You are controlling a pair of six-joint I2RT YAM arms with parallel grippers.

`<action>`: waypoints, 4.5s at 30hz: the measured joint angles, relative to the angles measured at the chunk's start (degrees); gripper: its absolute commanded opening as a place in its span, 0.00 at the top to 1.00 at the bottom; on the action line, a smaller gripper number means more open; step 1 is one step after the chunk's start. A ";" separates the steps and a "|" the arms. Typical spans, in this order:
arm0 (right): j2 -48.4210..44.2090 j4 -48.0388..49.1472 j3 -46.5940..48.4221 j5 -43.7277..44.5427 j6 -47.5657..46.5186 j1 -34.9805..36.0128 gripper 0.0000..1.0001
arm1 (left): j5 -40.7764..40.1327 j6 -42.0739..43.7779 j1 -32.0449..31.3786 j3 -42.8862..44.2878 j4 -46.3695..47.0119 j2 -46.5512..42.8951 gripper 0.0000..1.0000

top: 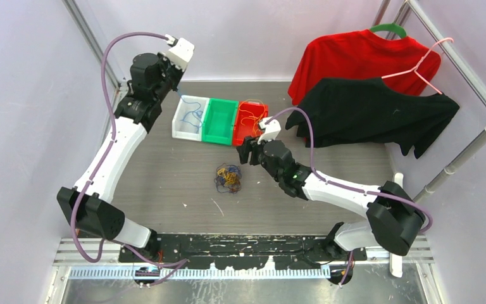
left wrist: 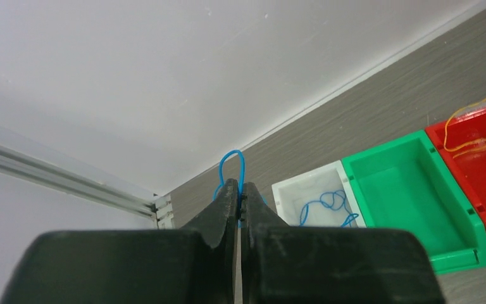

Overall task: Untangle the cables
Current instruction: Untie the cable, then place the cable in the bin, then untie the cable.

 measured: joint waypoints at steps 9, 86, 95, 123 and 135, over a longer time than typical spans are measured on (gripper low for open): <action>0.70 -0.17 0.00 -0.07 1.27 -0.76 0.34 | 0.22 -2.38 3.72 5.68 4.55 2.69 1.00; -0.72 -5.81 0.13 -12.44 4.50 -5.99 0.37 | 34.16 -9.97 11.80 22.43 -34.86 27.61 0.13; -0.68 -6.88 -2.27 -13.77 7.26 -5.46 0.41 | 37.83 -1.16 -4.39 -7.54 -43.71 6.23 0.34; -3.96 -7.93 -4.85 -8.85 8.28 -6.49 0.48 | 37.75 -4.74 -9.88 -23.67 -28.30 12.57 0.89; -3.93 -7.67 -4.85 -9.57 9.18 -6.49 0.52 | 36.24 -5.57 -9.53 -22.58 -28.44 12.66 1.00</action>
